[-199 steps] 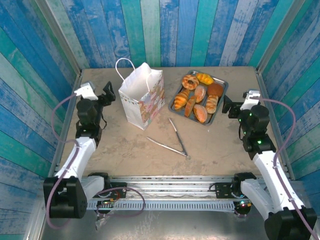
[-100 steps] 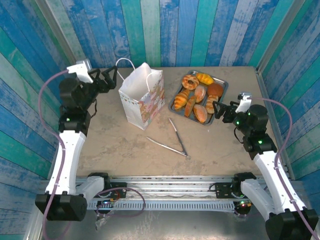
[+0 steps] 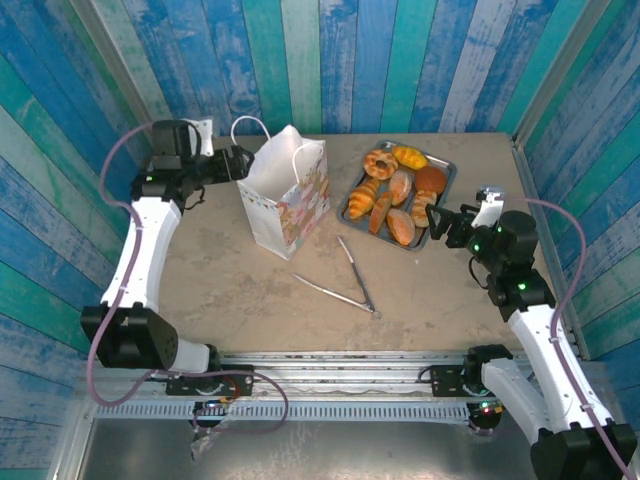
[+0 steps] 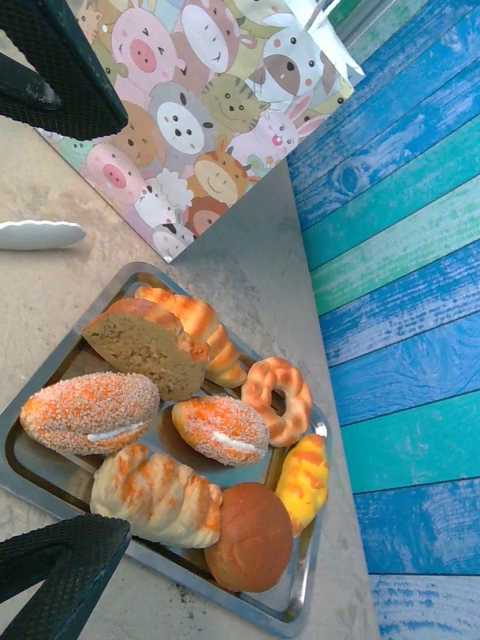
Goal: Place the fake bread into the paper bag
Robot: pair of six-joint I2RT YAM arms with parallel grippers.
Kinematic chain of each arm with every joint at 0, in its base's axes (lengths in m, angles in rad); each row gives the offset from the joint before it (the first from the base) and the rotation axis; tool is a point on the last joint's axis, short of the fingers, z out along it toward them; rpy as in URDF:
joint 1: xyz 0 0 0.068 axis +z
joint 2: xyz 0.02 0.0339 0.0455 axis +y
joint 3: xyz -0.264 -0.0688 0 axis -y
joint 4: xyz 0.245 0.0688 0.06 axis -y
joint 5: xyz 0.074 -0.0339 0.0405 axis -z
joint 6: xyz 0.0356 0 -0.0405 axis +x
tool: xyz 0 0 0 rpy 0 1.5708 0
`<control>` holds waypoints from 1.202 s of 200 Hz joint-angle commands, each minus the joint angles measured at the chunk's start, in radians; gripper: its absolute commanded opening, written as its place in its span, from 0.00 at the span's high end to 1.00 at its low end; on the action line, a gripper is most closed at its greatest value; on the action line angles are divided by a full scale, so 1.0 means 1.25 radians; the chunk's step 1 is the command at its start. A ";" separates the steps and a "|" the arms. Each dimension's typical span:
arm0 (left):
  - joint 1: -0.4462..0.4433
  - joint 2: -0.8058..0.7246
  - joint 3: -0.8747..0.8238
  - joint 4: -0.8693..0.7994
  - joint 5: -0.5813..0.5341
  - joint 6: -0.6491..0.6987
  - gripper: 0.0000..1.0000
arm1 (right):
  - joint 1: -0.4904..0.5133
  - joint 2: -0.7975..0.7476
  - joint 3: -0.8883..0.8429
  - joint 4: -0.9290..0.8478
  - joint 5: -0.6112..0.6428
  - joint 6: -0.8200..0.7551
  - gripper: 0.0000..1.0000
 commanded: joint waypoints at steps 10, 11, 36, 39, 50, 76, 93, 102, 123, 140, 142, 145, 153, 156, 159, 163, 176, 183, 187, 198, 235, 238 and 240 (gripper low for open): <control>-0.018 0.031 0.006 -0.017 0.033 0.028 0.06 | 0.005 -0.003 0.024 -0.020 0.015 -0.006 0.00; -0.018 0.031 0.006 -0.016 0.033 0.028 0.06 | 0.004 -0.004 0.024 -0.020 0.015 -0.005 0.00; -0.021 0.059 0.021 -0.018 0.038 0.031 0.16 | 0.004 0.001 0.021 -0.020 0.020 -0.008 0.00; -0.021 0.063 0.025 -0.019 0.044 0.032 0.17 | 0.005 0.002 0.021 -0.020 0.020 -0.009 0.00; -0.023 0.075 0.034 -0.025 0.053 0.035 0.20 | 0.004 0.005 0.019 -0.020 0.023 -0.011 0.00; -0.025 0.101 0.053 -0.034 0.039 0.038 0.25 | 0.004 0.008 0.016 -0.015 0.029 -0.009 0.00; -0.025 0.114 0.062 -0.032 0.045 0.037 0.29 | 0.004 0.012 0.012 -0.008 0.031 -0.008 0.00; -0.025 0.121 0.067 -0.028 0.050 0.036 0.32 | 0.004 0.013 0.013 -0.007 0.031 -0.008 0.00; -0.025 0.134 0.075 -0.026 0.054 0.032 0.37 | 0.005 0.018 0.014 -0.006 0.033 -0.013 0.00; -0.025 0.143 0.080 -0.026 0.052 0.030 0.43 | 0.004 0.020 0.017 -0.010 0.033 -0.019 0.00; -0.025 0.143 0.081 -0.026 0.051 0.030 0.43 | 0.004 0.020 0.017 -0.011 0.032 -0.020 0.00; -0.025 0.144 0.081 -0.026 0.051 0.030 0.45 | 0.004 0.020 0.018 -0.012 0.032 -0.020 0.00; -0.025 0.145 0.083 -0.026 0.048 0.030 0.47 | 0.004 0.020 0.021 -0.017 0.028 -0.024 0.00; -0.025 0.145 0.083 -0.024 0.048 0.029 0.49 | 0.005 0.020 0.023 -0.020 0.026 -0.026 0.00; -0.025 0.145 0.083 -0.024 0.048 0.029 0.50 | 0.004 0.020 0.025 -0.023 0.024 -0.028 0.00; -0.025 0.145 0.083 -0.023 0.046 0.029 0.52 | 0.004 0.020 0.028 -0.028 0.020 -0.031 0.00; -0.026 0.145 0.083 -0.019 0.044 0.027 0.58 | 0.004 0.021 0.038 -0.047 0.013 -0.043 0.00; -0.025 0.146 0.082 -0.019 0.041 0.027 0.65 | 0.004 0.021 0.044 -0.058 0.010 -0.051 0.00; -0.025 0.146 0.082 -0.018 0.040 0.026 0.69 | 0.005 0.021 0.045 -0.065 0.008 -0.056 0.00; -0.025 0.147 0.083 -0.016 0.039 0.023 0.79 | 0.006 0.020 0.051 -0.081 0.008 -0.070 0.00; -0.025 0.102 0.055 0.004 0.024 -0.006 0.92 | 0.024 0.013 0.055 -0.113 0.011 -0.105 0.00; -0.025 0.095 0.048 0.009 0.022 -0.012 0.93 | 0.029 0.014 0.056 -0.116 0.013 -0.107 0.00; -0.025 0.090 0.044 0.013 0.019 -0.016 0.94 | 0.031 0.013 0.057 -0.118 0.014 -0.110 0.00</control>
